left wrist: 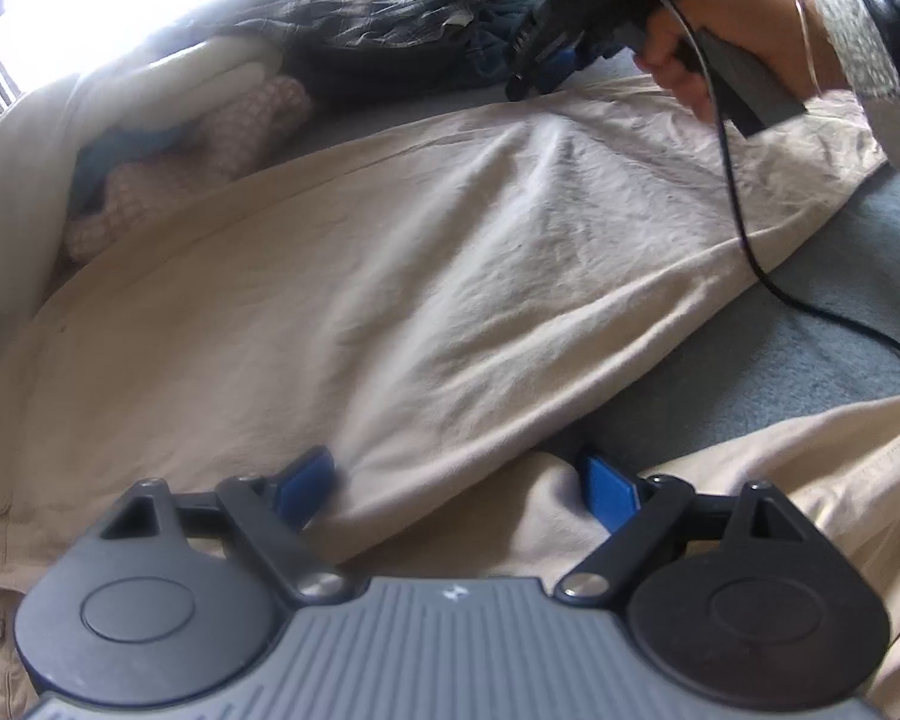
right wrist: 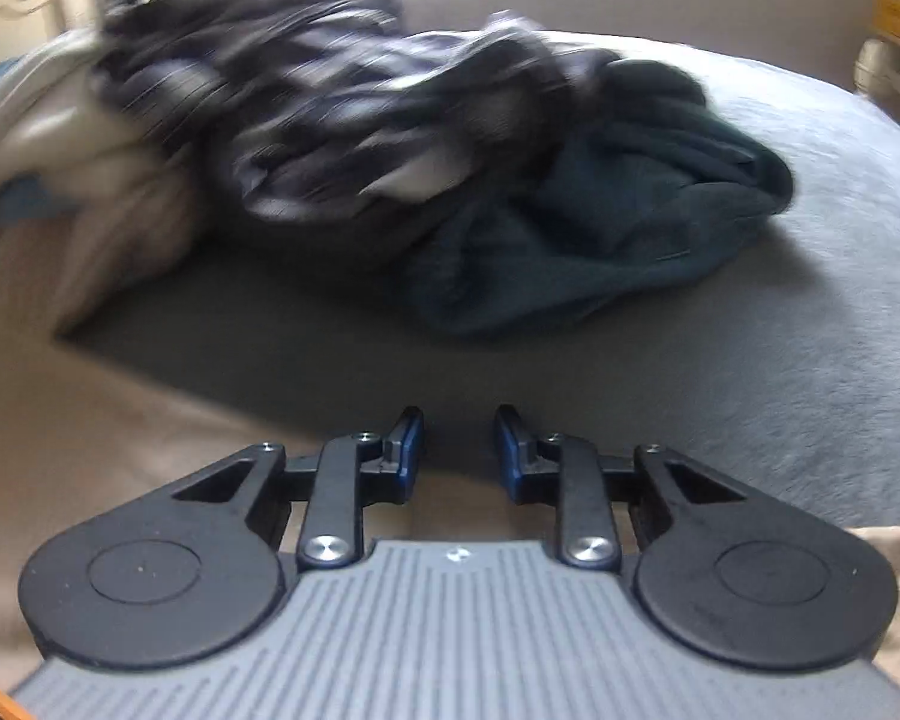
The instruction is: Fold clothes
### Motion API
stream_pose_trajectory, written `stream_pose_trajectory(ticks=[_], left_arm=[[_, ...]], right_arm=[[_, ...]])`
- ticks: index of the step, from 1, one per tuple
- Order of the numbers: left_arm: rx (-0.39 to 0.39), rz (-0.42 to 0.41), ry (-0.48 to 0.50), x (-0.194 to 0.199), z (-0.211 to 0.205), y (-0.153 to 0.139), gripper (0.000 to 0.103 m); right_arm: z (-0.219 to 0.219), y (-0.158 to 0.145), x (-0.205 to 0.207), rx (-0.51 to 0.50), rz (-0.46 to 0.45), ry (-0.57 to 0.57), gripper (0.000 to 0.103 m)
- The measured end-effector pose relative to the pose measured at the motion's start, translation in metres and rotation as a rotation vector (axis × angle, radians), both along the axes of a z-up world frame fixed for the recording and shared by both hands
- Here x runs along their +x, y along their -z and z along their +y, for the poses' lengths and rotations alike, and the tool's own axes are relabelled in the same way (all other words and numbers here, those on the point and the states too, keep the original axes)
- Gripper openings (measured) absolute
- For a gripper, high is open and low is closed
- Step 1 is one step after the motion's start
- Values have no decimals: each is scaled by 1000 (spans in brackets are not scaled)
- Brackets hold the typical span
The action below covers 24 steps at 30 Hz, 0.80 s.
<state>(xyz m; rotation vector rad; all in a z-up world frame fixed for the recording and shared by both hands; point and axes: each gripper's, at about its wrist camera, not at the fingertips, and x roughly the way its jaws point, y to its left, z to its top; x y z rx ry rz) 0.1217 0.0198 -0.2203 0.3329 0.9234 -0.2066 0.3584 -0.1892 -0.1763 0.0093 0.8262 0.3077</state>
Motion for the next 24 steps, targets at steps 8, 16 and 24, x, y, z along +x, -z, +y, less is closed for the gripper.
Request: stream_pose_trajectory(ticks=[8,16,24], left_arm=[[-22,13,41,-3,9,-2,89],[-22,38,32,0,6,2,89],[-9,66,-2,5,4,0,89]], right_arm=[[73,2,-24,35,48,-341,26],[38,-6,-14,221,-40,30,28],[-154,8,-80,44,1,311,29]])
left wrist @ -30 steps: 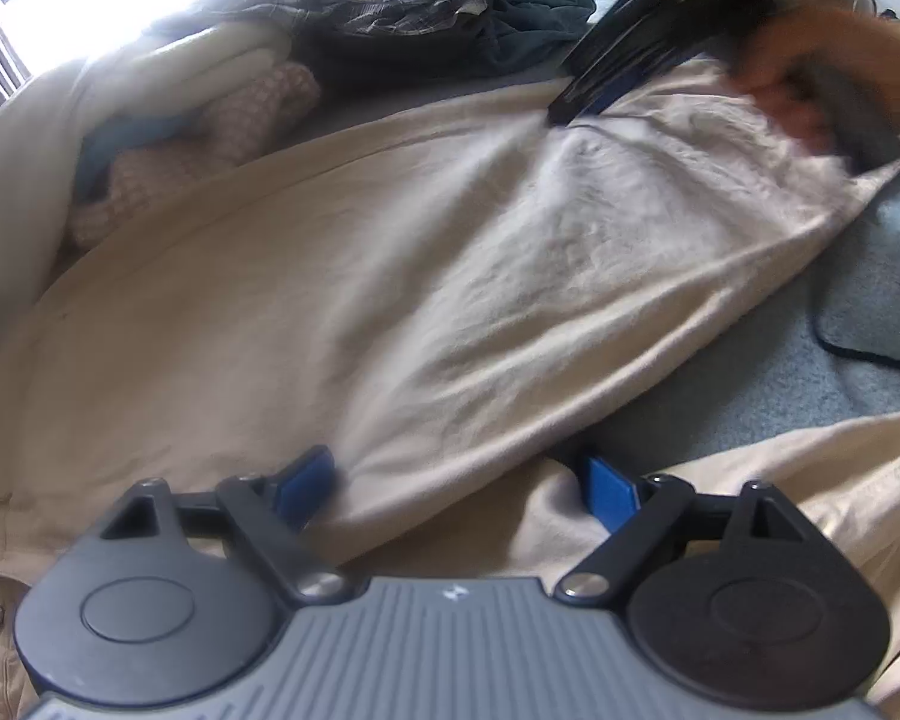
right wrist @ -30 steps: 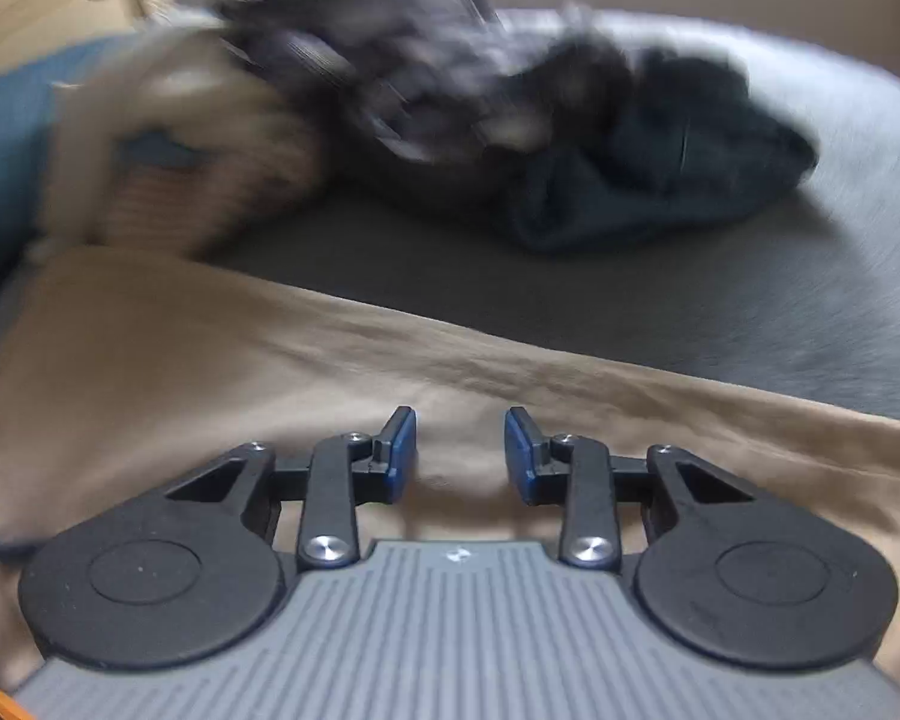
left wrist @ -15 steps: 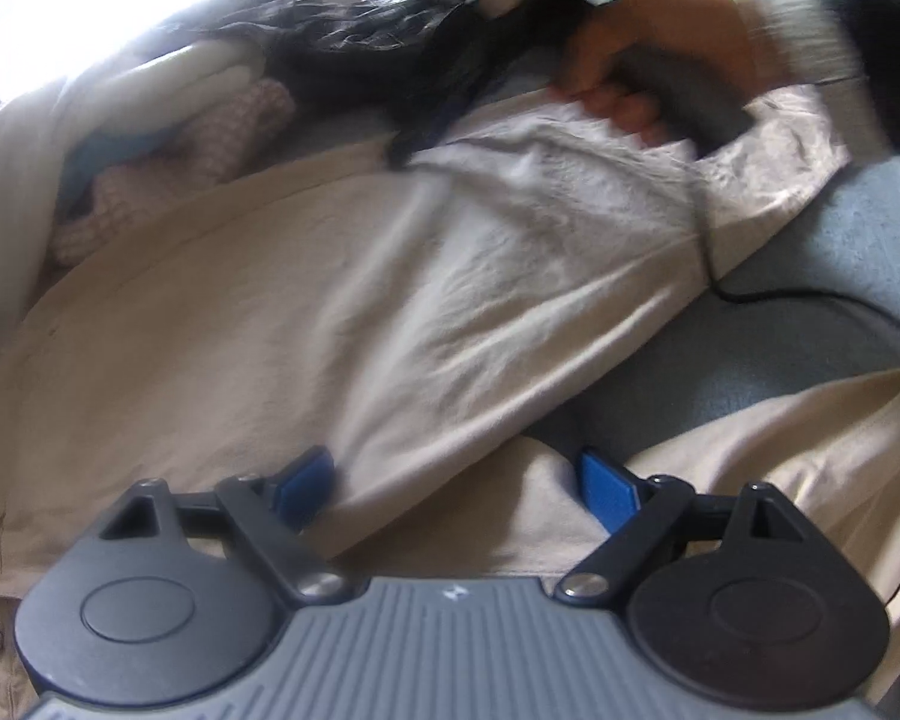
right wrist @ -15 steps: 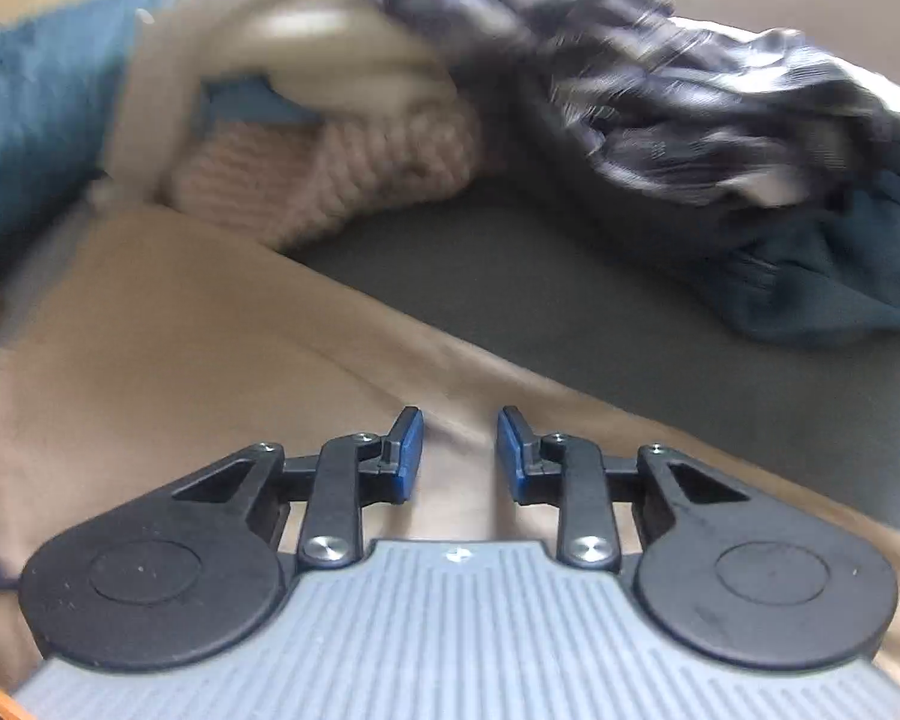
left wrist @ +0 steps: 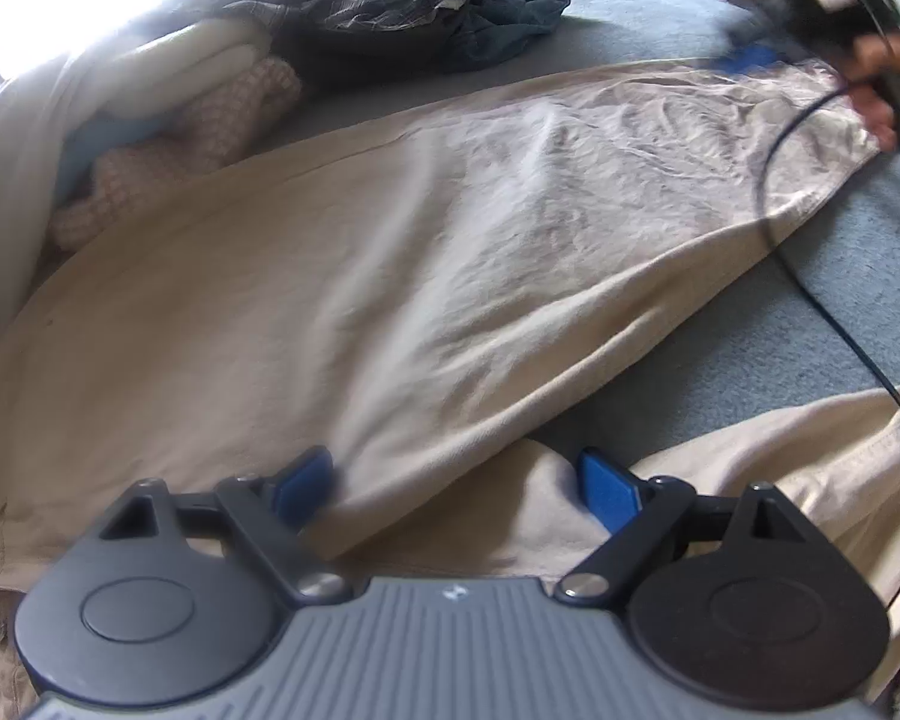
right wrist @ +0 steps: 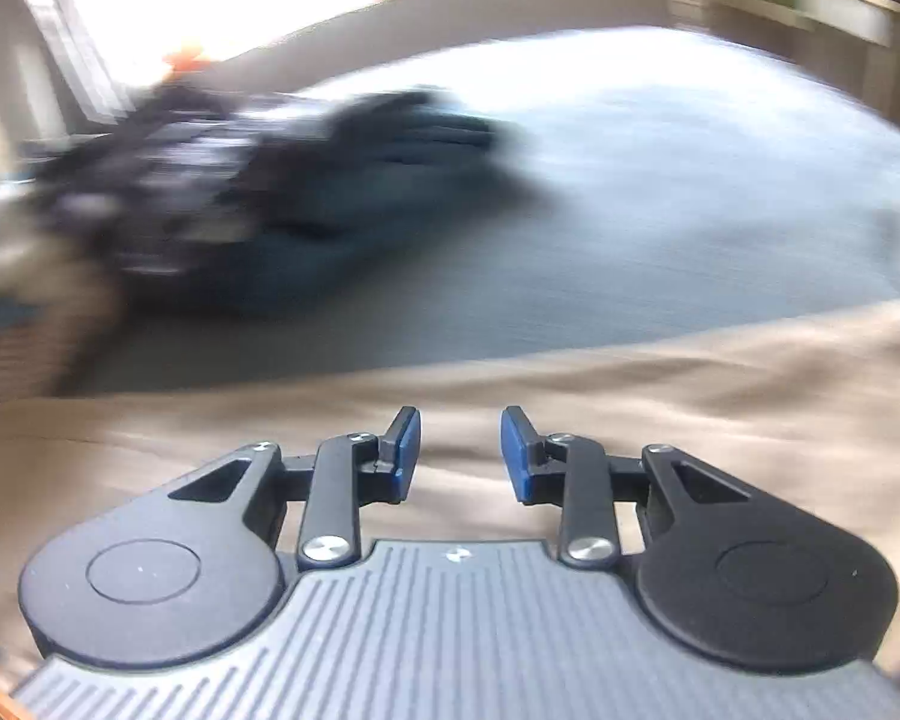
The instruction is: Fold clothes
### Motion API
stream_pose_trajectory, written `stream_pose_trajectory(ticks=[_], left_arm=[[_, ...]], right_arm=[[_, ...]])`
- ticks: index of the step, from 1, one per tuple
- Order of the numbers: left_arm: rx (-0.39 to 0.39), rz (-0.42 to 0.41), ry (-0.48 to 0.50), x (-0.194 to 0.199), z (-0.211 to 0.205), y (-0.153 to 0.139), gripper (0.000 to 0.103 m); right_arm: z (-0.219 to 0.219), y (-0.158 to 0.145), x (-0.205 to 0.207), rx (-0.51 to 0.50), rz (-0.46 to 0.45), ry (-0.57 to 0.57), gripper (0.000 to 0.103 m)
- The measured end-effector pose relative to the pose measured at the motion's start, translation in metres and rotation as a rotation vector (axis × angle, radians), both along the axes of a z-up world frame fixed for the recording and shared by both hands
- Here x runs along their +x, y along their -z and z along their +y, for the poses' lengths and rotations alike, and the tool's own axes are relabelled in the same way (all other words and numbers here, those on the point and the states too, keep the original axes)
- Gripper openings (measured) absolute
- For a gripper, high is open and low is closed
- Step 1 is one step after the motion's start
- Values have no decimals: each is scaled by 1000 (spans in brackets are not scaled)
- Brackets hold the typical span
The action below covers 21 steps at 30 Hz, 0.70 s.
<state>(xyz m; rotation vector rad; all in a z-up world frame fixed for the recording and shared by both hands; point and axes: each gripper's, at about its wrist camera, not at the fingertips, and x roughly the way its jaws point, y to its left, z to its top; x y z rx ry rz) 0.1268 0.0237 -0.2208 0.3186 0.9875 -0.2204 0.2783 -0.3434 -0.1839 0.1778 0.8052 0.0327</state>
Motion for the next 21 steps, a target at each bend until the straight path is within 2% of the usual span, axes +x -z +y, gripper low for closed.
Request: stream_pose_trajectory(ticks=[2,4,5,6,7,8,12,15,16,18,20,21], left_arm=[[-1,1,-16,3,1,0,89],[-5,5,-38,5,1,1,89],[-6,6,-48,6,1,1,89],[-6,4,-57,6,1,0,89],[-6,4,-66,6,0,0,89],[-6,5,-76,8,1,-1,89],[-31,11,-126,13,4,-5,89],[-46,34,-156,15,8,-8,89],[-49,39,-158,15,9,-9,89],[-52,47,-165,15,13,-12,89],[-62,55,-181,12,19,-17,89],[-69,58,-193,11,22,-21,89]], right_arm=[[-53,18,1,-78,33,120,25],[-99,16,-3,-125,-3,232,24],[-111,11,-4,-174,4,312,28],[-122,3,-9,-177,-5,371,28],[-130,-6,-17,-129,-27,386,28],[-129,-13,-25,-72,-37,364,28],[-81,-33,-46,95,9,94,29],[-31,-27,-56,241,76,-104,30],[-19,-22,-58,252,108,-142,30],[-3,-6,-63,205,188,-162,30],[-13,13,-65,127,248,-97,27],[-25,15,-71,135,239,-41,26]])
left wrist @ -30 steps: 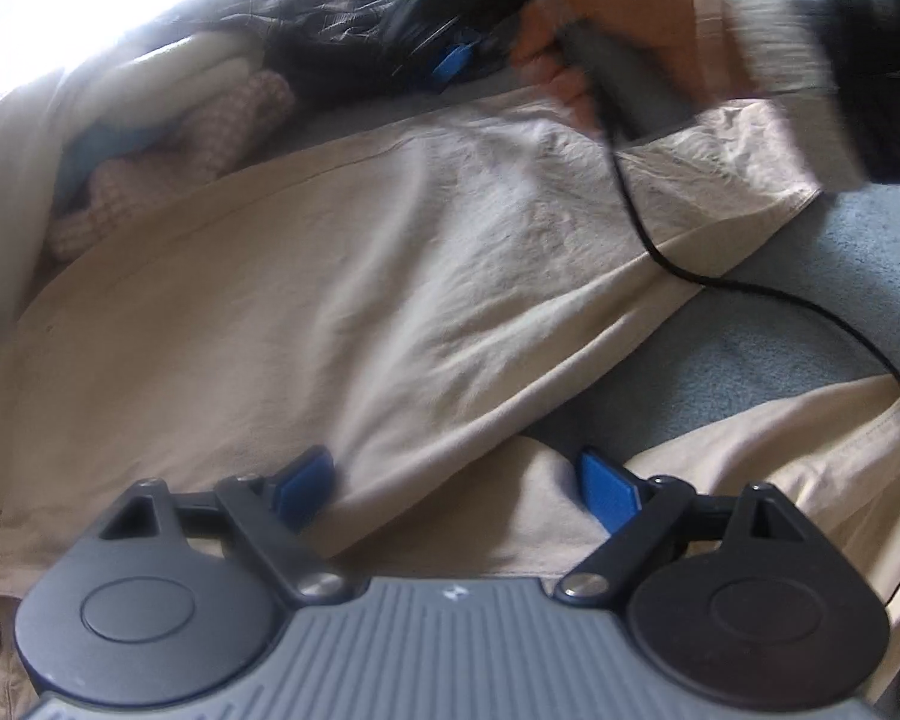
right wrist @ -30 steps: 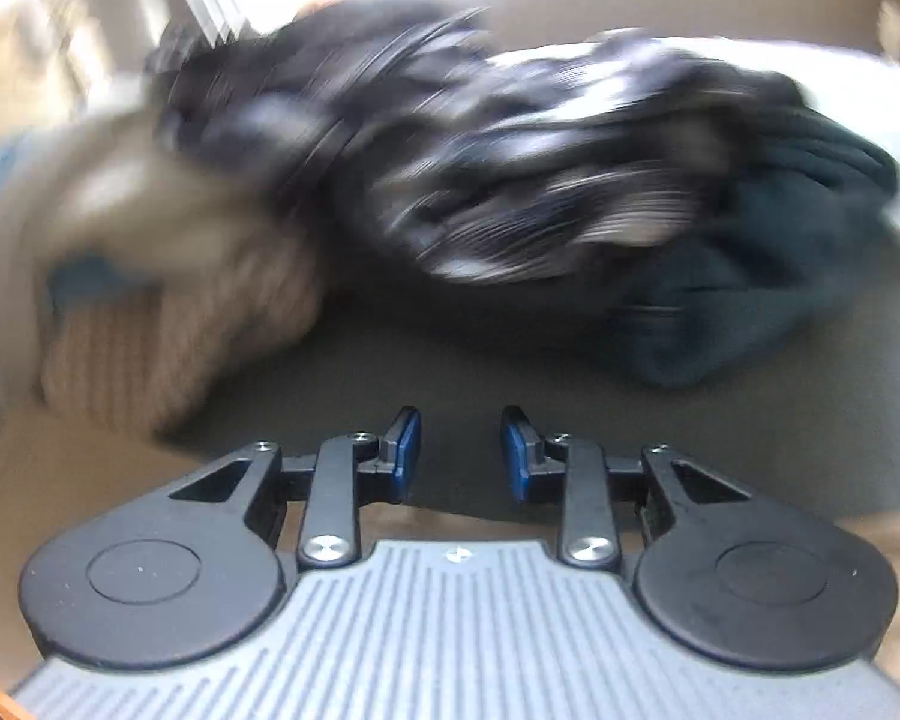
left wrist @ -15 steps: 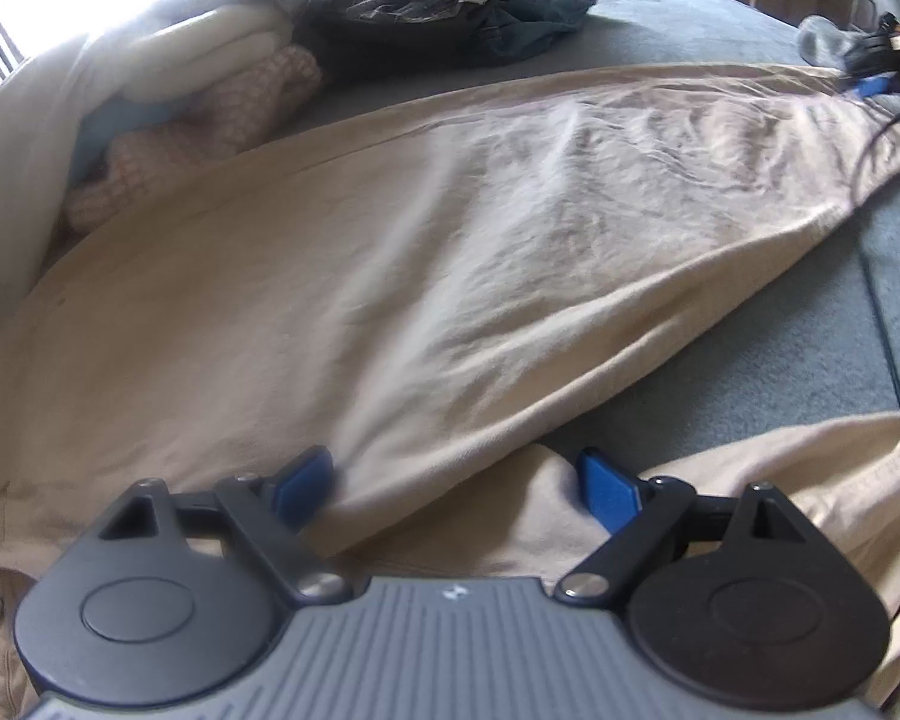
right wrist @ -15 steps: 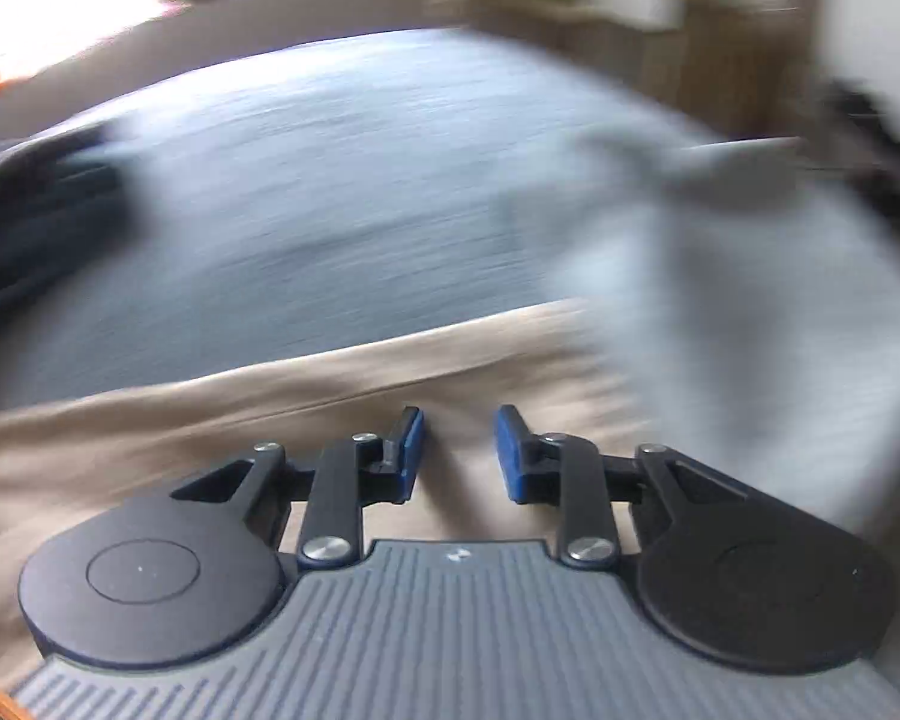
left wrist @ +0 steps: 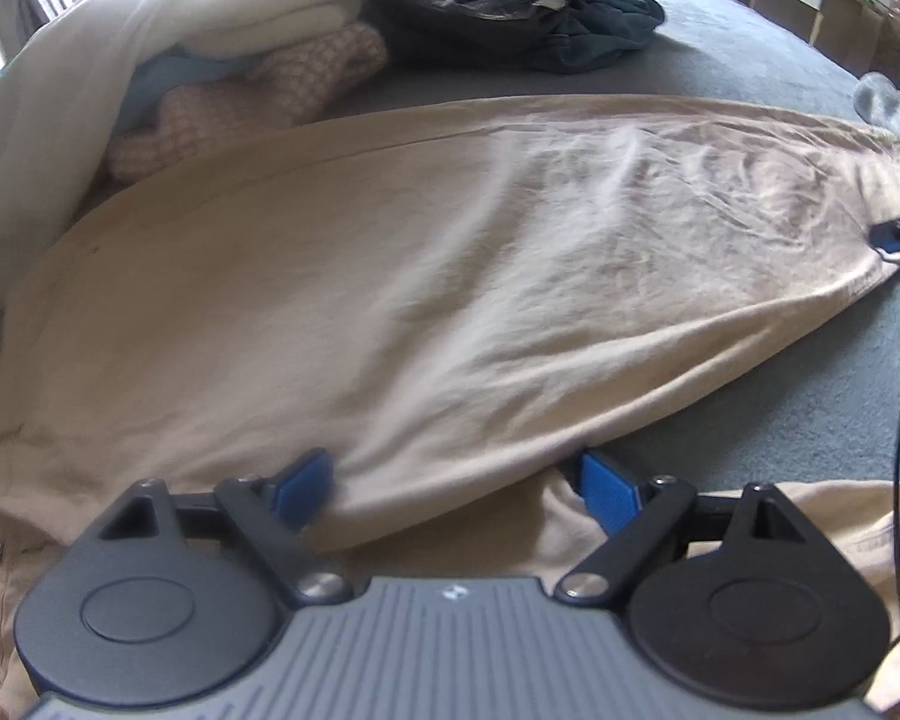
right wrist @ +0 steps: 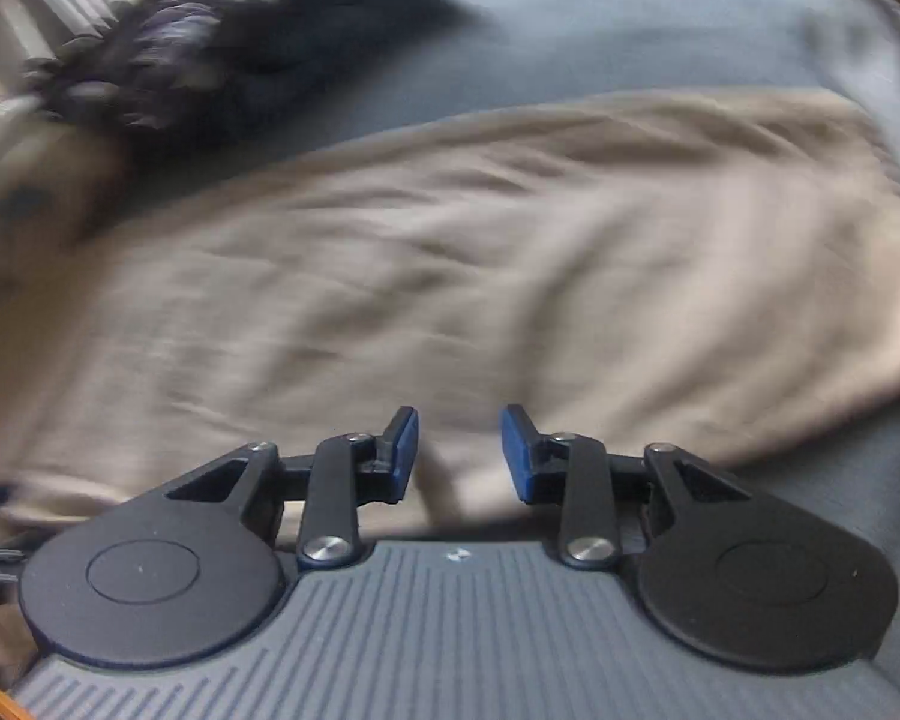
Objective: Fold clothes
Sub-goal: 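Move both grippers back over the flattened beige trousers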
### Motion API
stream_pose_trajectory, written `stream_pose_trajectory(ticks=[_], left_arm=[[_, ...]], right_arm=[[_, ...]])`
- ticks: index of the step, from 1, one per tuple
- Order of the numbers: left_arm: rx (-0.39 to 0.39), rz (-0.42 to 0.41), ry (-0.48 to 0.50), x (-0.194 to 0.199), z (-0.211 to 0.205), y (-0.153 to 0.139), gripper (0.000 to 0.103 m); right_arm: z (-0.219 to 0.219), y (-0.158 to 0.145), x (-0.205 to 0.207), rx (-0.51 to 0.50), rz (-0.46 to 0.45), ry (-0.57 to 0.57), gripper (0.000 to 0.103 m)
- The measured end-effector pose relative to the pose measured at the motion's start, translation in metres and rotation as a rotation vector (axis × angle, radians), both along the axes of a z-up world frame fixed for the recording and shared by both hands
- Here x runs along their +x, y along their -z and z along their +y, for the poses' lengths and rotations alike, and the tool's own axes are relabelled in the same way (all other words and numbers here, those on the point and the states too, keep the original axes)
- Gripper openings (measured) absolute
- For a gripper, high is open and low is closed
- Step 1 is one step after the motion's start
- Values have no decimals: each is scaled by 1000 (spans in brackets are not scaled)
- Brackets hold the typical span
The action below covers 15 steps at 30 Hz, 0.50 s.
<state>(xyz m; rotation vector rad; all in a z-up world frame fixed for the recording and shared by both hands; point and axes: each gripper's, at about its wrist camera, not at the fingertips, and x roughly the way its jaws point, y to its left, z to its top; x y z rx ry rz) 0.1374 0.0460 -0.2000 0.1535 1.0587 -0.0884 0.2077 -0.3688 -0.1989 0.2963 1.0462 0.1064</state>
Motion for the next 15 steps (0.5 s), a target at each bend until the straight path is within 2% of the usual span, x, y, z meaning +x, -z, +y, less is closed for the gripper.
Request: stream_pose_trajectory(ticks=[1,4,7,15], left_arm=[[-11,-1,-17,-3,6,-5,89],[-49,-4,-74,-13,25,-18,89],[-82,-6,-124,-25,46,-31,89],[-131,-14,-266,-78,104,-65,89]], right_arm=[[-14,-3,-5,13,-7,76,26],[-43,-18,-22,-84,18,295,30],[-65,-31,-49,-6,40,398,31],[-63,-70,-128,256,-75,505,40]])
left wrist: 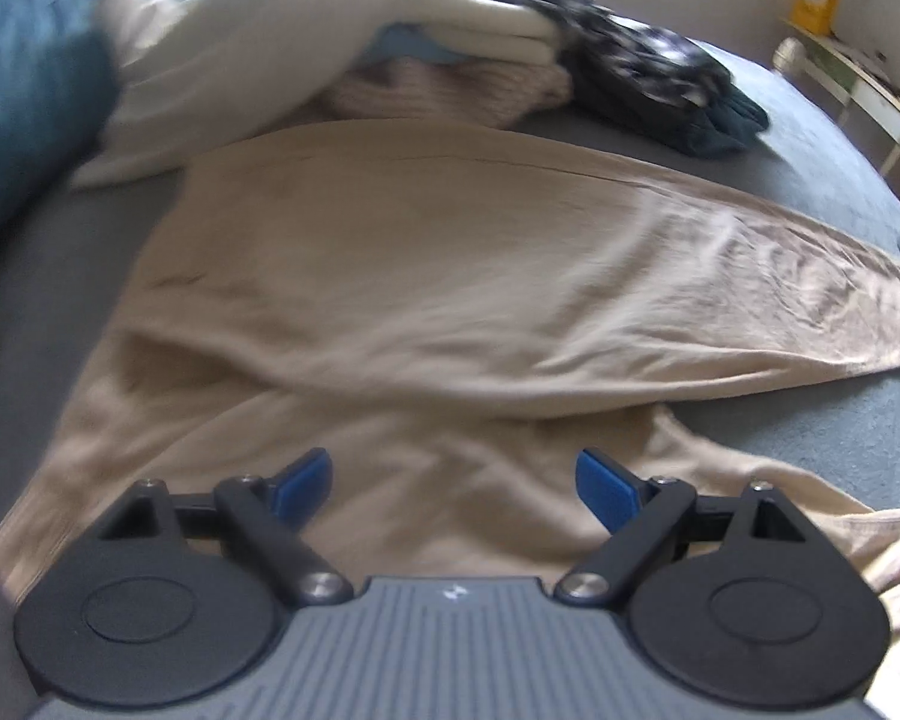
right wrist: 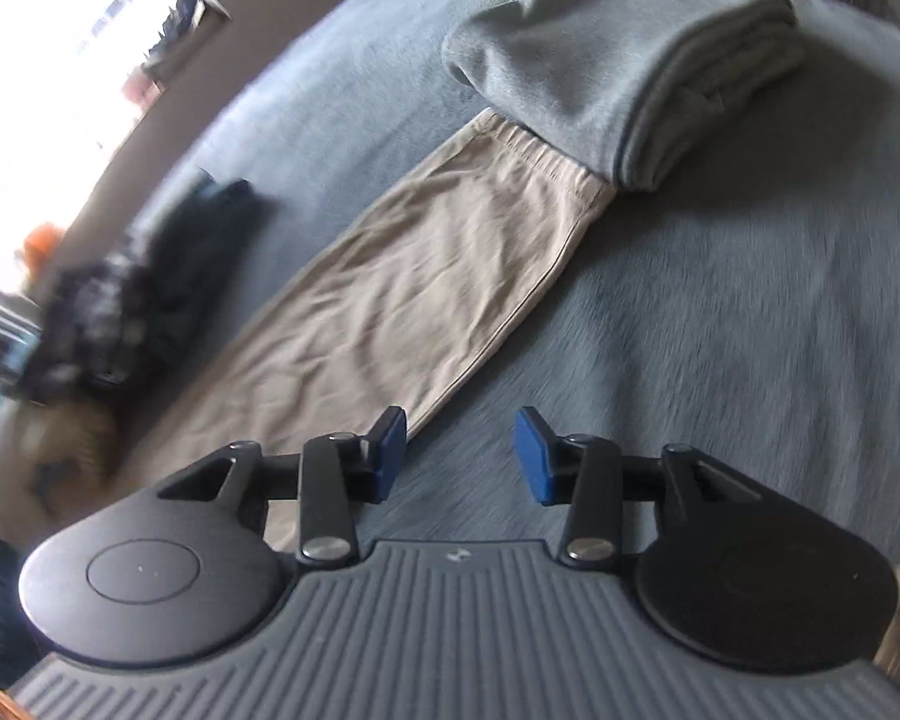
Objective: Fold clothes
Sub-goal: 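Move both grippers back over the flattened beige trousers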
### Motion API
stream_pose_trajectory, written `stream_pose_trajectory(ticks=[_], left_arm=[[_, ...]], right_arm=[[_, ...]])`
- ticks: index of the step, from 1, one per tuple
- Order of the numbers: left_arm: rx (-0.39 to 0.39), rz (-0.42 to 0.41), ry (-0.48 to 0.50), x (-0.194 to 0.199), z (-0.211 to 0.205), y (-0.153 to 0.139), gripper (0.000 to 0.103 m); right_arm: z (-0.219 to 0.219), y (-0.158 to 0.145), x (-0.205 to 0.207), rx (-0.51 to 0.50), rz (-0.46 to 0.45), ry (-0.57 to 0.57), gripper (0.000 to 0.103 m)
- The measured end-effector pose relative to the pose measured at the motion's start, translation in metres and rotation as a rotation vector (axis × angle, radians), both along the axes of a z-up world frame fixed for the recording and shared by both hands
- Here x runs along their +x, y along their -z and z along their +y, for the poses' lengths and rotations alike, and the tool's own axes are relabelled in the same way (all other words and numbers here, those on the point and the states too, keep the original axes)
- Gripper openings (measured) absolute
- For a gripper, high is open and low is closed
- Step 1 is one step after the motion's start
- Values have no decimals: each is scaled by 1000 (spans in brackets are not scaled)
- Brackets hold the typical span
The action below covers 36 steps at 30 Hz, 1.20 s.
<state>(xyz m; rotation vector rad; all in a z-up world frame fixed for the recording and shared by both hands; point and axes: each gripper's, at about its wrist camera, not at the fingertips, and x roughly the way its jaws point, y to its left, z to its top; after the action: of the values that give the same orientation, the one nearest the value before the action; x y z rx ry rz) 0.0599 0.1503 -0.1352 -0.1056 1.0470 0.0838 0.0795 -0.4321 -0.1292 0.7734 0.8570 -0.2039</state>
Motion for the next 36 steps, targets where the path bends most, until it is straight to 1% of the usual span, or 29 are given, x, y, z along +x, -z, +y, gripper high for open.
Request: stream_pose_trajectory(ticks=[4,9,14,18,22,28,32,36], left_arm=[[-7,9,-93,-32,31,-10,89],[-11,20,-204,-73,59,-13,89],[-11,40,-277,-105,77,-9,89],[-2,57,-314,-121,86,-5,89],[6,55,-332,-134,94,-7,89],[20,50,-381,-147,114,-14,89],[3,48,-418,-149,124,-13,89],[-15,49,-421,-148,126,-10,89]], right_arm=[[4,-4,-27,91,-31,31,40],[3,-3,-63,170,-36,66,40],[3,6,-98,224,-9,90,41],[3,17,-118,287,8,125,41],[6,20,-126,307,14,127,41],[12,23,-129,319,14,119,44],[16,25,-128,324,21,115,44],[19,25,-128,321,27,116,44]])
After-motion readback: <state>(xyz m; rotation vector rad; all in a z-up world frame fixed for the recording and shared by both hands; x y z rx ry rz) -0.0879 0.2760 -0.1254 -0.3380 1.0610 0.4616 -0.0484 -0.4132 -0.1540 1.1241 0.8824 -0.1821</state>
